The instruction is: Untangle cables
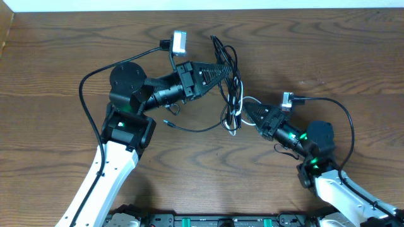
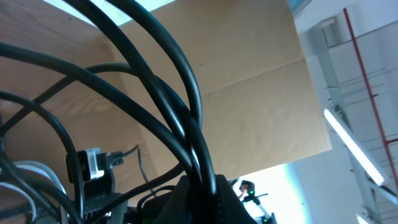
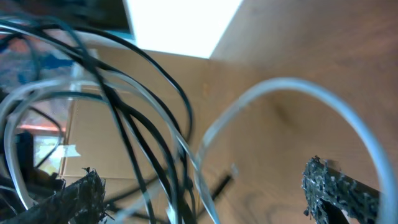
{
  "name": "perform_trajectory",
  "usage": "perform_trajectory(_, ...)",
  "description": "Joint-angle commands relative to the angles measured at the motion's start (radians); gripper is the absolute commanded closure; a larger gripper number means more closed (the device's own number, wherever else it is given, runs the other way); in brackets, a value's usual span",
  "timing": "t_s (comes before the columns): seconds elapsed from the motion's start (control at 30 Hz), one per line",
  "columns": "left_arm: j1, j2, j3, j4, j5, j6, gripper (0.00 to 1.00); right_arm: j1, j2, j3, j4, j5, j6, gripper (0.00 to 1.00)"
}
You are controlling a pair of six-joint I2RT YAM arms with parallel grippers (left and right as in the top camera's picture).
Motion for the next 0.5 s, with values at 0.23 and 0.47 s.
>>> perform_trajectory(0.23, -0.086, -0.005, 0.004, 0.069, -0.032, -0.064, 0.92, 0.159, 0.006, -0.001, 0.068, 0.269, -0.083, 0.44)
perform_trajectory(0.47, -0.099, -0.005, 0.004, 0.122, -0.032, -0.063, 0.92, 0.169, 0.006, -0.001, 0.067, 0.274, -0.273, 0.99)
